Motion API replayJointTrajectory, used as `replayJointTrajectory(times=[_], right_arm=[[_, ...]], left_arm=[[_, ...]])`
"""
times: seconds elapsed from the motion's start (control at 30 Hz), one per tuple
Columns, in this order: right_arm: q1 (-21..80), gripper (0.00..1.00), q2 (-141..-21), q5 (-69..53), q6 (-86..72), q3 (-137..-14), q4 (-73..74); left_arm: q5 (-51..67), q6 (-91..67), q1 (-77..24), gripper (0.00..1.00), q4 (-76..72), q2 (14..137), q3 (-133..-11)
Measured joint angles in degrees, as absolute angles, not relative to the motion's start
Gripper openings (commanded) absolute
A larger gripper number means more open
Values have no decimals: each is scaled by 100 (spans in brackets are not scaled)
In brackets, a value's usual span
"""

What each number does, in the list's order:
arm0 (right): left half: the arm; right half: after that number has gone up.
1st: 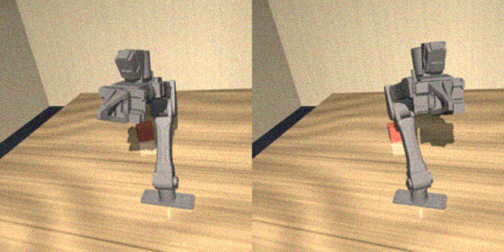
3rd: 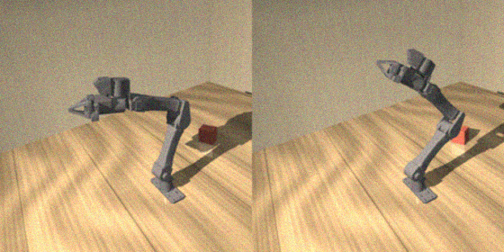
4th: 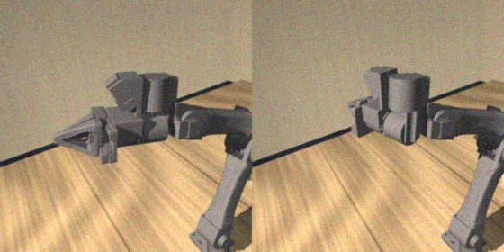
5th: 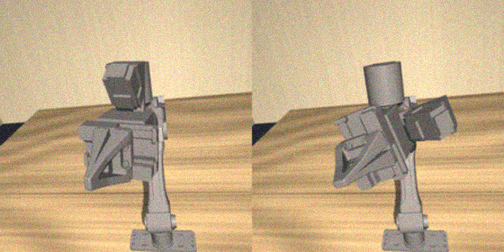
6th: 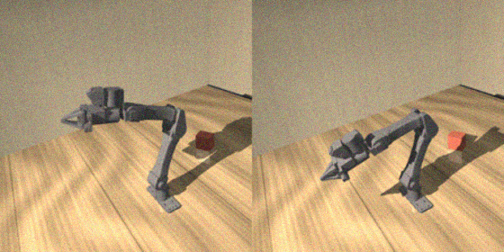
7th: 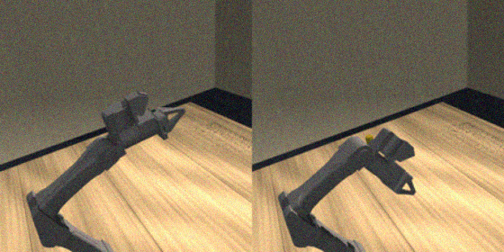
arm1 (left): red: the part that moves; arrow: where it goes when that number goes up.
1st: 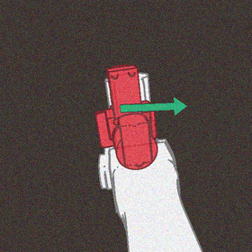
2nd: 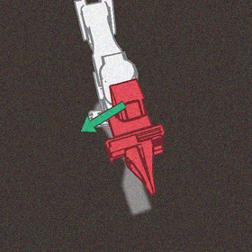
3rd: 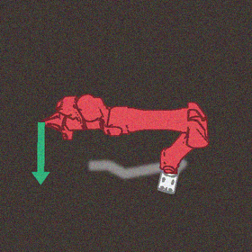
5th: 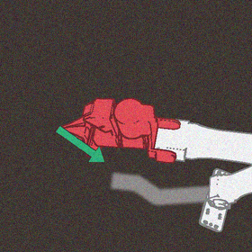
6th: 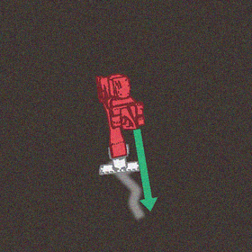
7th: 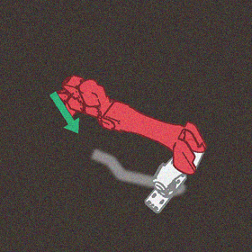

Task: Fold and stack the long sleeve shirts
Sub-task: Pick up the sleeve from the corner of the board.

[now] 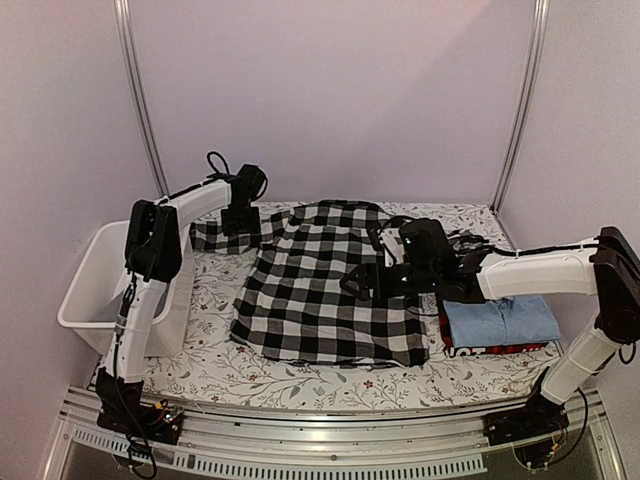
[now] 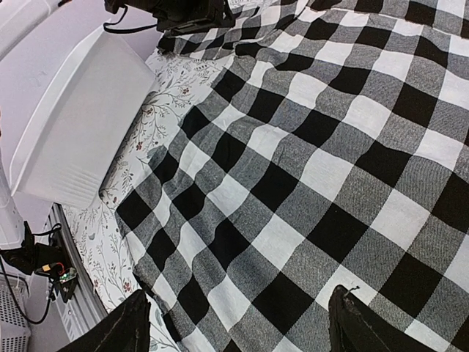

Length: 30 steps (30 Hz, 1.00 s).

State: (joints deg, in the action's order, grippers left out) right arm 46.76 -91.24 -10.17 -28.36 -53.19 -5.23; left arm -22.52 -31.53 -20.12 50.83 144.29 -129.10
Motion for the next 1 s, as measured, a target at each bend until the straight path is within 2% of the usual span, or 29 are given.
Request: replayJointTrajectory(times=[0.33,0.6,0.83,1.0], right_arm=[[4674,82,-9124,-1094,-2821,-5319,-421],[4674,81,-9124,-1131,-2871,-5319,-419],[4674,80,-9124,-1214,-2910,-5312,-421],[4674,80,-9096,-1253,-2915,-5188,-421]], left_arm=[[-1627,-3376,-1586,50,4947,14503,-12914],[-1817,-3387,-1767,50,4895,14503,-12536],[-1767,-3461,-1918,31,4661,14501,-12311],[-1627,-3496,-1907,6,4462,14488,-12239]])
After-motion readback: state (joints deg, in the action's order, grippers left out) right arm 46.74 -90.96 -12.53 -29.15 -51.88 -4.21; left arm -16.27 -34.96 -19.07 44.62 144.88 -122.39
